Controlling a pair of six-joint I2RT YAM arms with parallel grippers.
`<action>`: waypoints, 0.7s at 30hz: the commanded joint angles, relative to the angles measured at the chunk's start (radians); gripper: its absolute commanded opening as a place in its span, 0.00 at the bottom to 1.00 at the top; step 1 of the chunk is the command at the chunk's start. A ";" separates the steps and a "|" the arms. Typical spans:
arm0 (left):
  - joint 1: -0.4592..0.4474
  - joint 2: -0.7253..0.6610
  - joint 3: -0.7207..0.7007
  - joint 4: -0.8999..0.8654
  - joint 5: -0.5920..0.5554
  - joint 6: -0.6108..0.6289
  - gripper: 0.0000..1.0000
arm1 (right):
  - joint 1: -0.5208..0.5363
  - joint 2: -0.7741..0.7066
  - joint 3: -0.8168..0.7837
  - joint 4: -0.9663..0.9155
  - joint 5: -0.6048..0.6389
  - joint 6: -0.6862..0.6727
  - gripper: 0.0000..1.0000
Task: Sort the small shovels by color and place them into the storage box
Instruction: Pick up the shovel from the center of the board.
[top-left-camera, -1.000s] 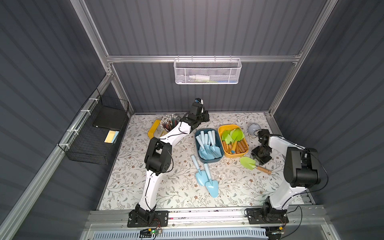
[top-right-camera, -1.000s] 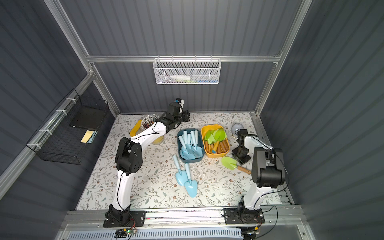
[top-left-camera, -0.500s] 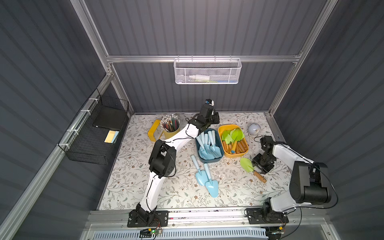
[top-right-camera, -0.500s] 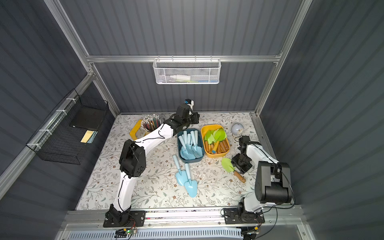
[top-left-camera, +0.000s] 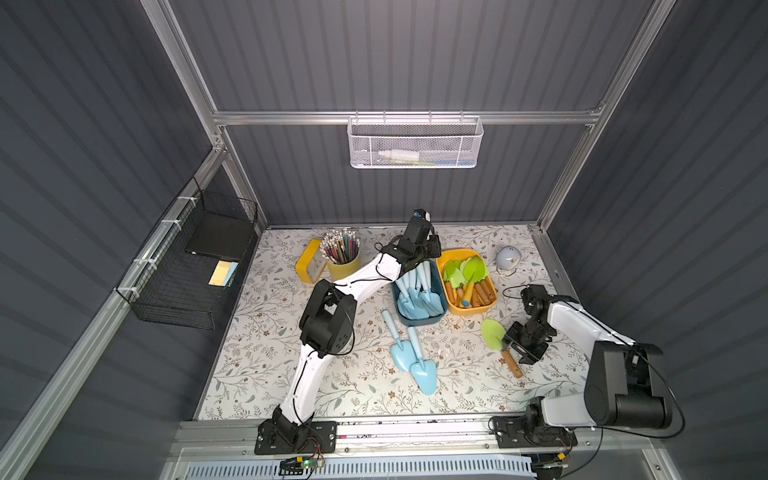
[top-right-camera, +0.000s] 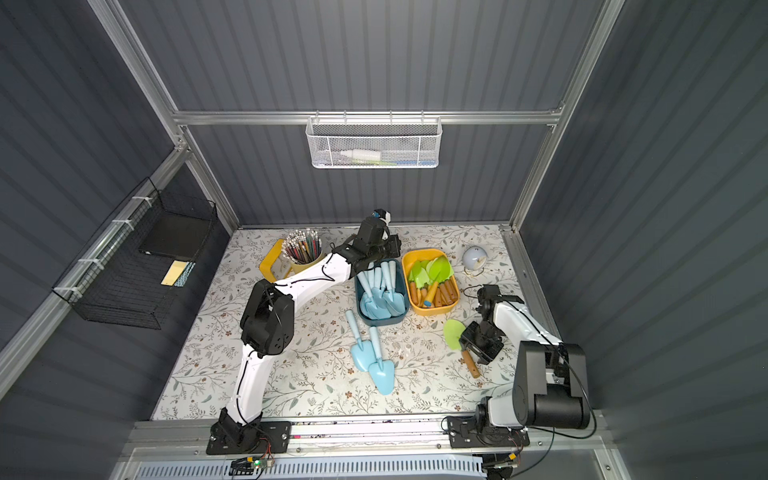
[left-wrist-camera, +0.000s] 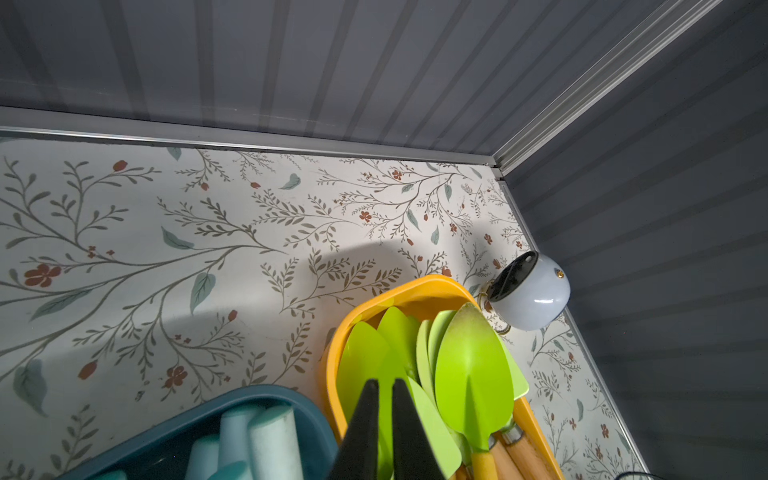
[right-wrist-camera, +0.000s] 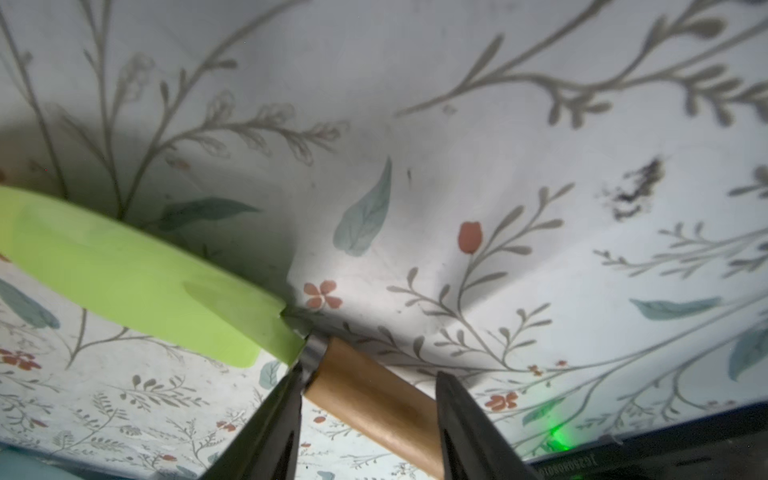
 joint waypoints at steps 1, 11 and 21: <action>-0.012 -0.040 -0.013 -0.009 -0.012 -0.017 0.11 | 0.024 -0.014 -0.021 -0.060 -0.002 -0.026 0.55; -0.034 -0.054 -0.036 -0.006 -0.022 -0.030 0.11 | 0.103 -0.050 0.006 -0.117 0.031 -0.040 0.55; -0.040 -0.059 -0.030 -0.003 -0.034 -0.035 0.11 | 0.188 0.010 0.000 -0.123 0.018 -0.040 0.55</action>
